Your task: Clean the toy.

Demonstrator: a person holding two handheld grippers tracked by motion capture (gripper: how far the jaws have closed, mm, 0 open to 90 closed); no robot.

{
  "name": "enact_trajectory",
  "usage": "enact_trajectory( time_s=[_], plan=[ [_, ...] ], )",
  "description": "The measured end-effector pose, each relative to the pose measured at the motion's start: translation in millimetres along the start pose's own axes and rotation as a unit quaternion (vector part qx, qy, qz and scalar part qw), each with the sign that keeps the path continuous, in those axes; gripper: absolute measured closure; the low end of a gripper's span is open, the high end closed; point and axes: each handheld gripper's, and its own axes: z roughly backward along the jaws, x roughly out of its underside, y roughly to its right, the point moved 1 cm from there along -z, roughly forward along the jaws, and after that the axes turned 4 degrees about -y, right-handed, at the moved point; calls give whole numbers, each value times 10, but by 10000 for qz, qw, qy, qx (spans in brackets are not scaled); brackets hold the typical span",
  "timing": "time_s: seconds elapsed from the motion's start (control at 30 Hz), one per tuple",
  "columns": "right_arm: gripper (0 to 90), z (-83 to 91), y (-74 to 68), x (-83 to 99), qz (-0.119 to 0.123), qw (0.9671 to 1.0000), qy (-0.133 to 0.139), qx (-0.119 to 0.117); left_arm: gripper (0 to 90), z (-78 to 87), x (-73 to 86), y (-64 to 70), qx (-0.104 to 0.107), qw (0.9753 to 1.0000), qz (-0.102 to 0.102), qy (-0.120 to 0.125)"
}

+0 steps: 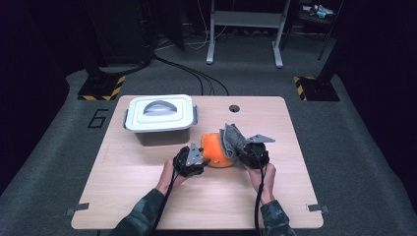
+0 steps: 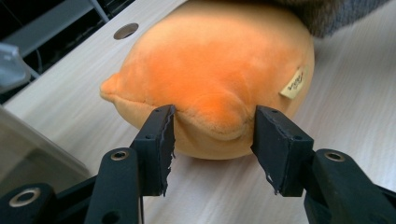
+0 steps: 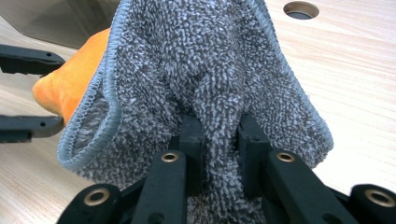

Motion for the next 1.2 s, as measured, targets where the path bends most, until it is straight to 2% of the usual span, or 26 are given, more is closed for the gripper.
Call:
enact_trajectory(
  time_s=[0.07,0.17,0.23,0.27,0.3,0.43,0.5,0.57,0.73,0.87,0.93,0.97,1.0,1.07,1.1,1.13,1.2],
  plan=[
    [755,-7,1,-5,-43,10000,-5,-10,513,-25,-7,7,-20,9999,-156,-1],
    [755,-19,17,-3,-38,10000,4,-10,645,-61,4,-8,107,9998,-124,65],
    [754,-9,19,5,-77,10000,-3,5,730,-86,17,-24,265,9994,111,178],
    [754,-5,15,9,-95,10000,7,0,750,-90,18,-49,350,9988,270,209],
    [754,9,20,14,-80,10000,29,2,770,-87,13,-68,381,9984,337,233],
    [754,71,18,18,-99,9999,141,14,800,-60,-20,-108,618,9946,773,324],
    [754,108,0,18,-87,9998,197,7,803,-32,-51,-133,762,9905,1073,404],
    [754,156,-47,12,-82,9997,229,-14,806,-12,-88,-139,867,9869,1278,459],
    [754,304,-239,-60,200,9991,375,-88,810,22,-180,-137,1135,9794,1579,546],
    [754,380,-445,-121,485,9977,435,-165,810,43,-213,-159,1389,9693,1933,620],
    [755,338,-533,-145,725,9968,347,-14,810,29,-187,-184,1482,9644,2106,609],
    [755,294,-540,-150,781,9965,289,44,810,25,-168,-201,1474,9628,2183,599],
    [756,252,-538,-148,732,9970,231,52,810,18,-146,-222,1513,9610,2239,583],
    [757,190,-508,-140,727,9971,204,82,809,6,-103,-247,1513,9594,2312,563],
    [758,161,-478,-133,688,9974,201,78,809,2,-84,-257,1485,9603,2298,549],
    [758,146,-460,-124,661,9976,178,123,809,0,-65,-265,1500,9588,2351,543],
    [759,127,-406,-99,628,9977,149,198,809,-2,-35,-283,1433,9600,2348,524]
  ],
)
